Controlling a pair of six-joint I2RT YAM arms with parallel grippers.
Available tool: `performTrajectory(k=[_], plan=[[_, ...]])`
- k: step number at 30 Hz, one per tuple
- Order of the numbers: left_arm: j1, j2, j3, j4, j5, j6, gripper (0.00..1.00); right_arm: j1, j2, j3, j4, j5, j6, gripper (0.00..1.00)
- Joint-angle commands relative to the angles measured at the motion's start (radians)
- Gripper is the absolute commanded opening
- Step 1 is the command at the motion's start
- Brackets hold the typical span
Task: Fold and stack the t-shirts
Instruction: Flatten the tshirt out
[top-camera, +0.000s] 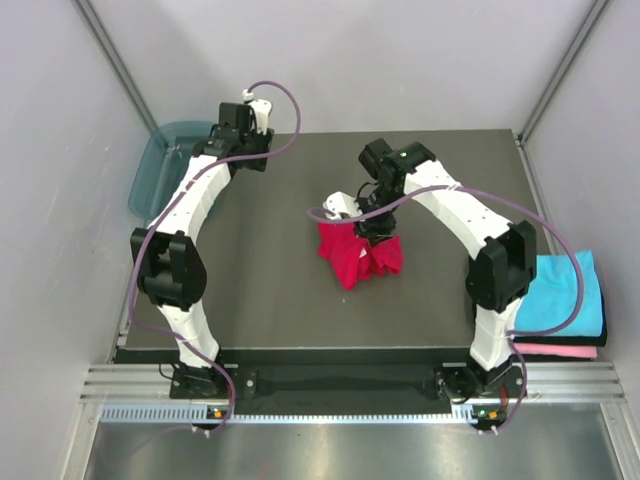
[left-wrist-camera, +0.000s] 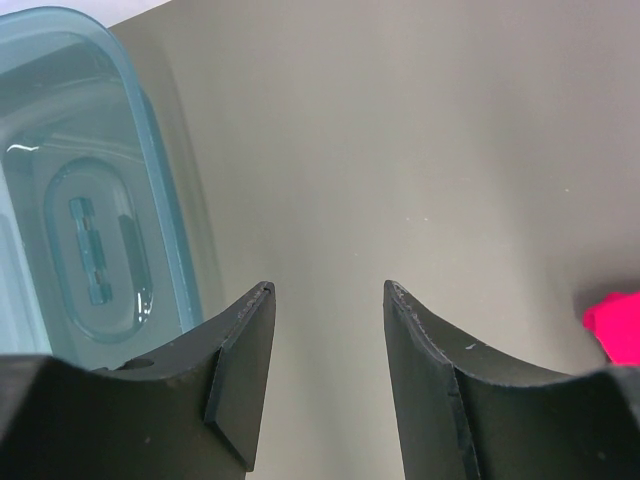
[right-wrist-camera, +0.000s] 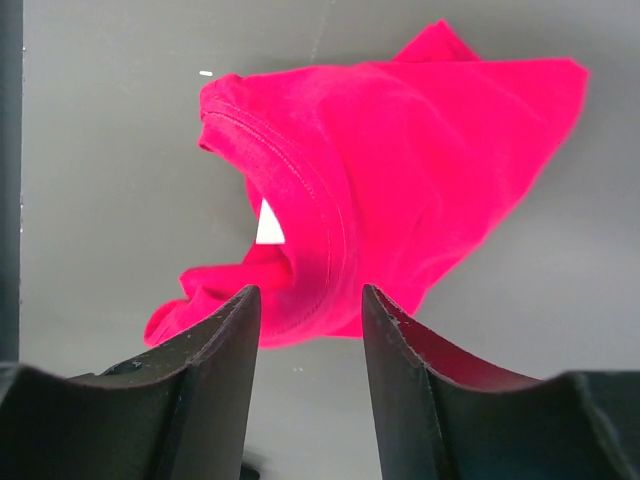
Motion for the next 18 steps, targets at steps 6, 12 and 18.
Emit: performTrajectory(k=[6,12,18], plan=[[0.001,-0.036,-0.007,0.044,-0.022,0.010,0.52,0.011,0.051,0.039,-0.120,-0.034,0.008,0.41],[0.001,-0.031,-0.007,0.045,-0.022,0.010,0.52,0.011,0.053,0.053,-0.119,-0.034,0.020,0.32],[0.001,-0.019,-0.002,0.045,-0.014,0.004,0.52,0.012,0.048,0.054,-0.119,-0.017,0.016,0.29]])
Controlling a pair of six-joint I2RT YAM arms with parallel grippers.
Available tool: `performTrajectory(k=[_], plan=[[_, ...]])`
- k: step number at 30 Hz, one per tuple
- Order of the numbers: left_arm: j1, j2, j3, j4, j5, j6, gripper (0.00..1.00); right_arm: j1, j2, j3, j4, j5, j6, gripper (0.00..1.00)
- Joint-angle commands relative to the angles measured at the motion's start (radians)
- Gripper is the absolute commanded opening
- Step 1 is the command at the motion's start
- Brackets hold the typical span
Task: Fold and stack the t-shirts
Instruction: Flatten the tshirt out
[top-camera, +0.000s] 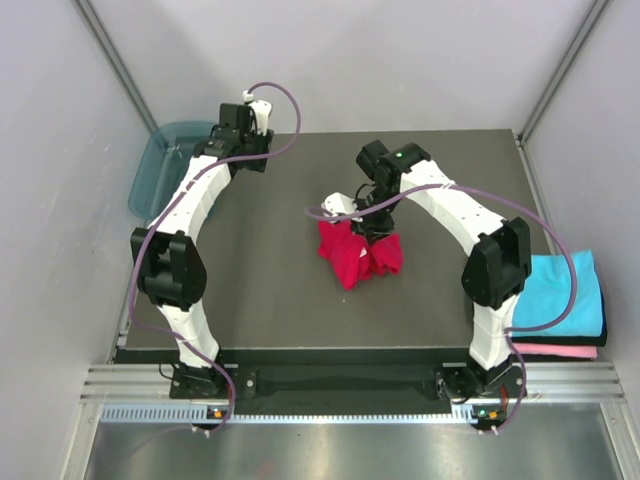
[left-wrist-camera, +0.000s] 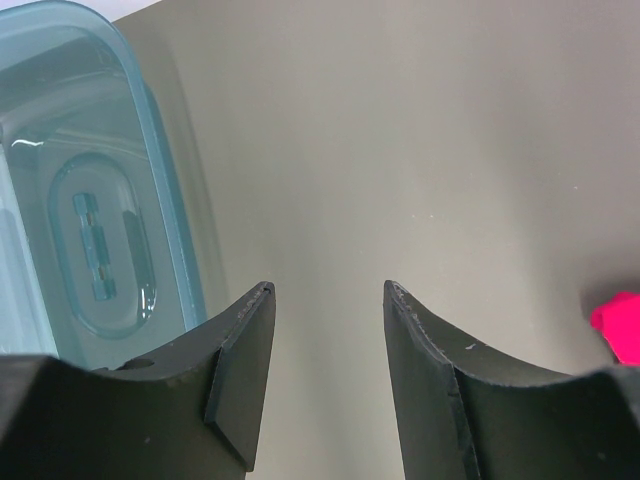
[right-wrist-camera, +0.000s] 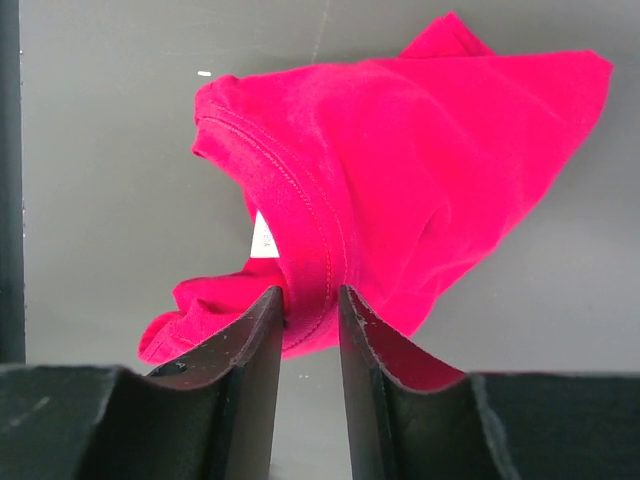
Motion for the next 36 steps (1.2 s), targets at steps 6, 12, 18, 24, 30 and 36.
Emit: performTrajectory(k=[6,12,18,24,30,36], plan=[[0.000,-0.011,0.010,0.048,0.006,-0.005,0.52,0.012,0.000,0.050,-0.120,-0.008,-0.006,0.22],[0.000,-0.002,0.018,0.048,0.007,-0.007,0.52,0.010,0.010,0.122,-0.120,-0.002,0.001,0.00],[0.000,0.012,0.033,0.049,-0.016,-0.004,0.52,0.012,0.046,0.444,-0.096,0.021,0.007,0.00],[0.003,0.030,0.061,0.062,-0.060,0.012,0.52,0.018,-0.156,0.399,0.396,-0.001,0.106,0.00],[0.008,0.038,0.101,0.083,-0.131,0.015,0.52,-0.080,-0.148,0.267,0.645,0.184,0.207,0.00],[0.008,0.006,0.108,0.019,0.105,0.044,0.52,-0.192,-0.138,0.216,0.999,0.324,0.312,0.00]])
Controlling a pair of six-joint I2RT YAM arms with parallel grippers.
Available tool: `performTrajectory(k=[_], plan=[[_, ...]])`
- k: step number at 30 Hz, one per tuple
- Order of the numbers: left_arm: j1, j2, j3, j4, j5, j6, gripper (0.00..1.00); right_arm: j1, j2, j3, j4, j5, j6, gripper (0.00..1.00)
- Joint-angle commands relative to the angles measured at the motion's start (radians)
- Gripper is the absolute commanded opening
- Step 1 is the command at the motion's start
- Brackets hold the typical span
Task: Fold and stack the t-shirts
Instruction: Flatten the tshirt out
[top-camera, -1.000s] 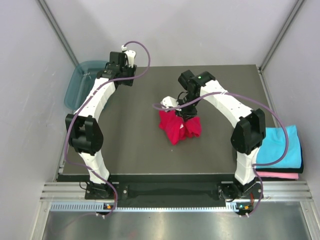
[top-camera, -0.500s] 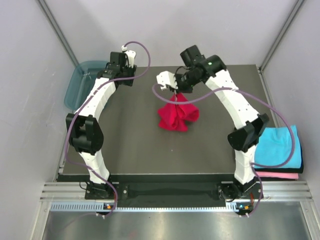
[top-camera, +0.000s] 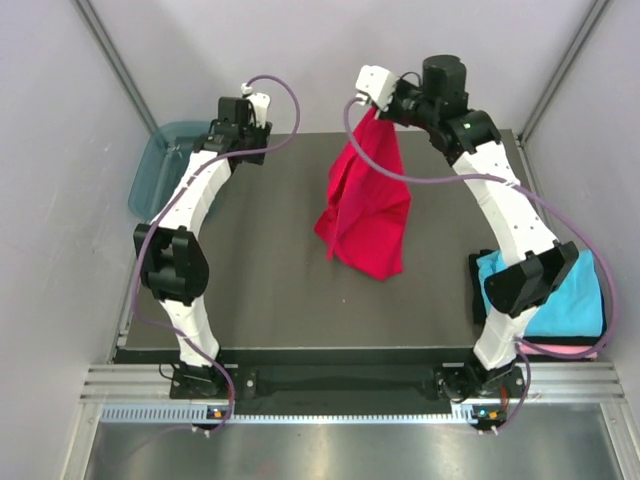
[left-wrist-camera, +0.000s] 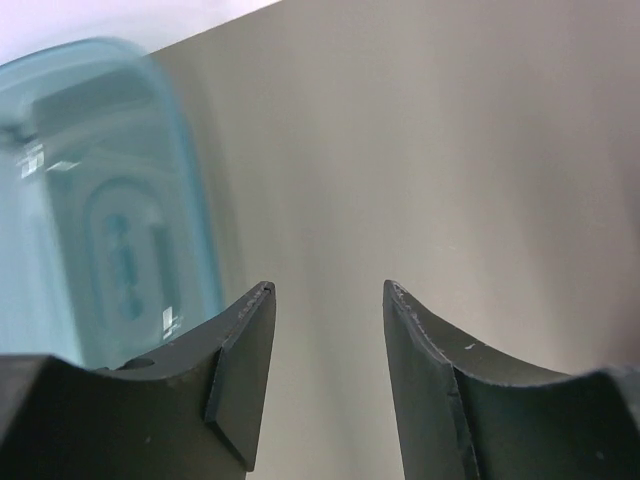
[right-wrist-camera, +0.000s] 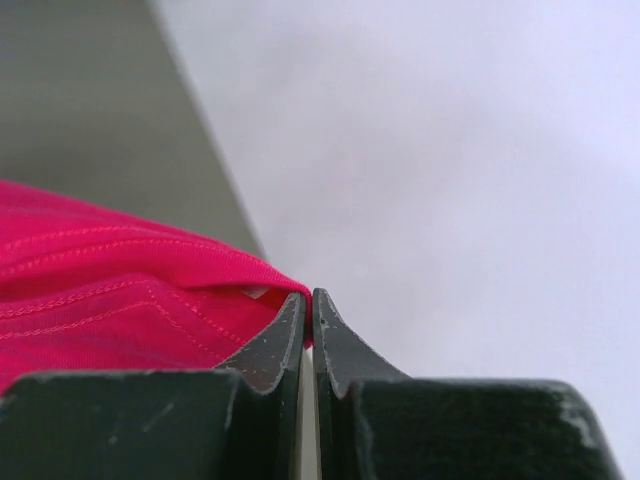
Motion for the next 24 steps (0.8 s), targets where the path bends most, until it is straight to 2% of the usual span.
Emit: performTrajectory(k=[1,2,4,6,10,12,19,24], plan=[[0.000,-0.047,0.025,-0.018,0.216,0.034,0.52,-0.056,-0.005,-0.082,0.322,0.214,0.012,0.00],[-0.003,-0.055,0.017,-0.037,0.364,0.039,0.52,-0.075,0.027,-0.105,0.352,0.239,-0.011,0.00],[-0.028,-0.058,-0.026,-0.086,0.485,0.042,0.52,-0.128,0.111,-0.086,0.287,0.305,0.030,0.00],[-0.072,-0.058,-0.072,-0.097,0.583,0.042,0.57,-0.179,0.156,-0.035,0.216,0.274,0.088,0.00],[-0.166,-0.035,-0.199,-0.040,0.594,0.021,0.64,-0.190,0.222,-0.046,0.091,0.267,0.148,0.00],[-0.195,0.023,-0.187,-0.026,0.577,-0.011,0.66,-0.190,0.207,-0.101,0.078,0.221,0.202,0.00],[-0.193,0.265,0.059,-0.034,0.573,-0.065,0.66,-0.192,0.137,-0.236,0.067,0.194,0.231,0.00],[-0.193,0.371,0.132,0.004,0.527,-0.114,0.64,-0.201,0.102,-0.293,0.061,0.186,0.262,0.00]])
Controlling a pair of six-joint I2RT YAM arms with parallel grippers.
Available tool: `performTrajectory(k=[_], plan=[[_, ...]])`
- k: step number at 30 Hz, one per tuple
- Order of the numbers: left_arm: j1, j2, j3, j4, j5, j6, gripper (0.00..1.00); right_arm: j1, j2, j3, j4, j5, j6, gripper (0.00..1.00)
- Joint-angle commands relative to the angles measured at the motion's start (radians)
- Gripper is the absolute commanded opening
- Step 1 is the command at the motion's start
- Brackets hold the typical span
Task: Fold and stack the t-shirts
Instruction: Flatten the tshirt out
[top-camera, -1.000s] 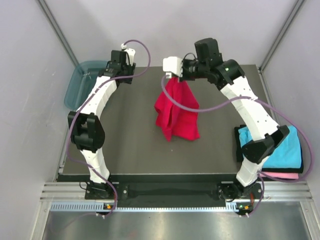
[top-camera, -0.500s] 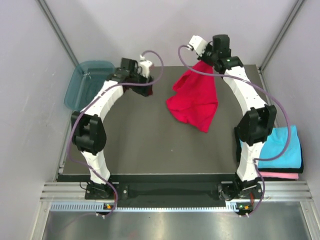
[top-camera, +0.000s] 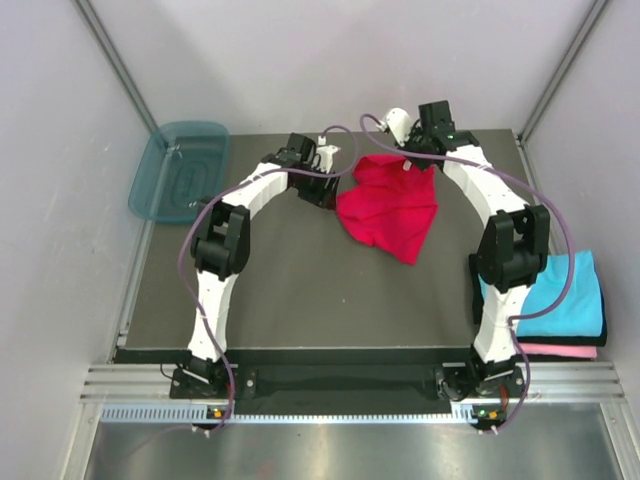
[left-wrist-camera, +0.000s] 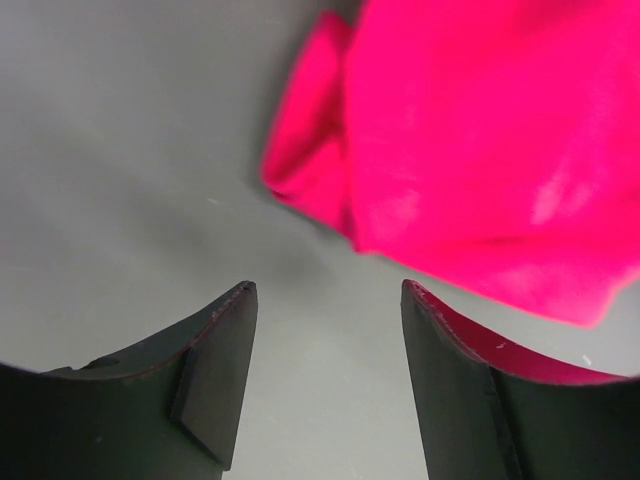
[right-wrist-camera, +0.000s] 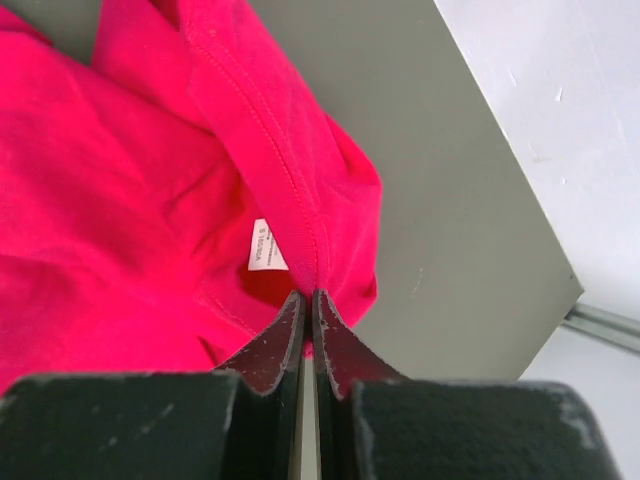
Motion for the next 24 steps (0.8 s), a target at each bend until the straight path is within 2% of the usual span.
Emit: performTrajectory(k=[1,12,19,22,24], plan=[[0.002,0.019,0.081,0.050,-0.030,-0.044,0.63,-0.007,-0.099,-0.015,0.016,-0.026,0.048,0.00],[0.004,0.147,0.189,0.090,-0.019,-0.074,0.55,-0.008,-0.118,-0.071,0.004,-0.032,0.090,0.00],[0.008,0.145,0.179,0.080,0.037,-0.065,0.33,-0.010,-0.096,-0.061,0.004,-0.028,0.099,0.00],[0.012,0.128,0.176,0.075,0.062,-0.067,0.03,-0.008,-0.082,-0.051,0.008,-0.029,0.108,0.00],[0.016,0.101,0.173,0.075,0.067,-0.073,0.00,-0.010,-0.072,-0.037,0.008,-0.031,0.119,0.00]])
